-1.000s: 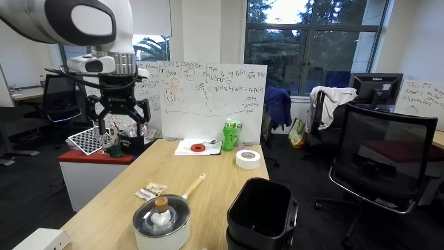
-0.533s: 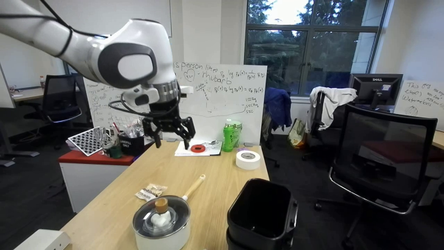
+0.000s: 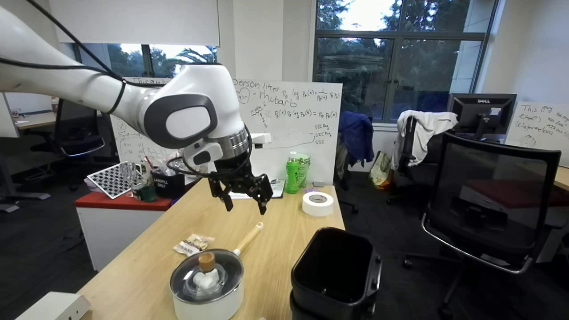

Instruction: Move the pot forward

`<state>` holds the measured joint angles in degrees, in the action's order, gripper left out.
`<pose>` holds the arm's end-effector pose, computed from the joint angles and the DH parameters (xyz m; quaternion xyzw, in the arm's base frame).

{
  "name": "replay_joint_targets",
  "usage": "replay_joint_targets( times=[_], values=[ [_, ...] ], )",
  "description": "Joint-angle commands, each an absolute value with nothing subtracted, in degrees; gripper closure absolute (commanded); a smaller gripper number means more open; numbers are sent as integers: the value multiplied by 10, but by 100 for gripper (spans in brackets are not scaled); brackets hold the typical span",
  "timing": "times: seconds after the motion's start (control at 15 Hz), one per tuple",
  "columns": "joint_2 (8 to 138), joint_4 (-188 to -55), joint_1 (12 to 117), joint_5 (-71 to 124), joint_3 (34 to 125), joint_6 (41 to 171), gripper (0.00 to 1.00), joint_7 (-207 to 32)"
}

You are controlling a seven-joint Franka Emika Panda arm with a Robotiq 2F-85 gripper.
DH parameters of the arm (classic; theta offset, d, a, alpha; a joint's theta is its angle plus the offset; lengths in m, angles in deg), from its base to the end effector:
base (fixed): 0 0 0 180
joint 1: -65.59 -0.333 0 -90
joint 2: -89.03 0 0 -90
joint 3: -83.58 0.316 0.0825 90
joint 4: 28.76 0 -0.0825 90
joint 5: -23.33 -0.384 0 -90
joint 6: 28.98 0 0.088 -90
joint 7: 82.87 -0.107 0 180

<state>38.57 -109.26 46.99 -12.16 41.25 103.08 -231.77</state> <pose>0.7302 -0.1610 0.2903 -0.0132 0.9915 -0.0669 0.1106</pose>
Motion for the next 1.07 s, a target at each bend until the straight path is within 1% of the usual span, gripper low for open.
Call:
replay_joint_targets(
  times=[0.0, 0.33, 0.67, 1.0],
  values=[
    [388, -1093, 471, -122, 413, 1031, 0, -2318],
    [389, -1094, 469, -125, 413, 1031, 0, -2318],
    [357, -1096, 426, -168, 378, 1034, 0, -2319],
    [296, -1085, 380, -222, 335, 1029, 0, -2319]
  ],
)
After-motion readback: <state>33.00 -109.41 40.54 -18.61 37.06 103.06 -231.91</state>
